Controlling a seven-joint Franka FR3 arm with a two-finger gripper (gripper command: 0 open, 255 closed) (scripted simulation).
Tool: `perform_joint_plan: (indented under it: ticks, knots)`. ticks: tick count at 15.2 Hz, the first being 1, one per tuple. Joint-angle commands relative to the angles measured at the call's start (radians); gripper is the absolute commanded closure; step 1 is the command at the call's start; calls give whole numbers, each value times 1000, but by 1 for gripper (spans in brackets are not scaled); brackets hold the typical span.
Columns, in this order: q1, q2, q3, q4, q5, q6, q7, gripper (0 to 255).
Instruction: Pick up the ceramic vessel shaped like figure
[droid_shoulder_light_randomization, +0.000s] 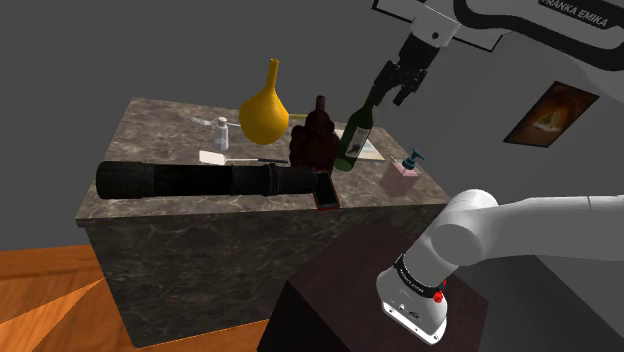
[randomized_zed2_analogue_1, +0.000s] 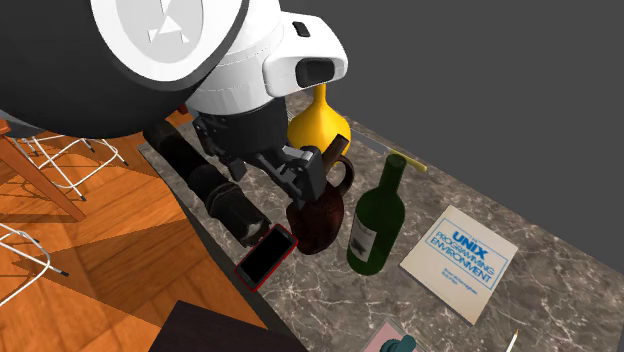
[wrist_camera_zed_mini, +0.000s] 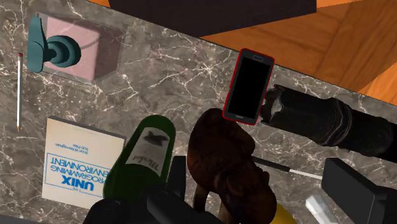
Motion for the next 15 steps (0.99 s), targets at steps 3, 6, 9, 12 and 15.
perform_joint_plan:
  ticks: [3, 6, 9, 12, 15]
  knots:
    - [-8, 77, 8, 21, 7, 43, 36, 0]
    - [-21, 196, 17, 64, 15, 101, 88, 0]
    - [-33, 317, 24, 118, 21, 149, 138, 0]
    - [-44, 438, 27, 184, 25, 187, 186, 0]
    - [-54, 561, 27, 260, 29, 214, 232, 0]
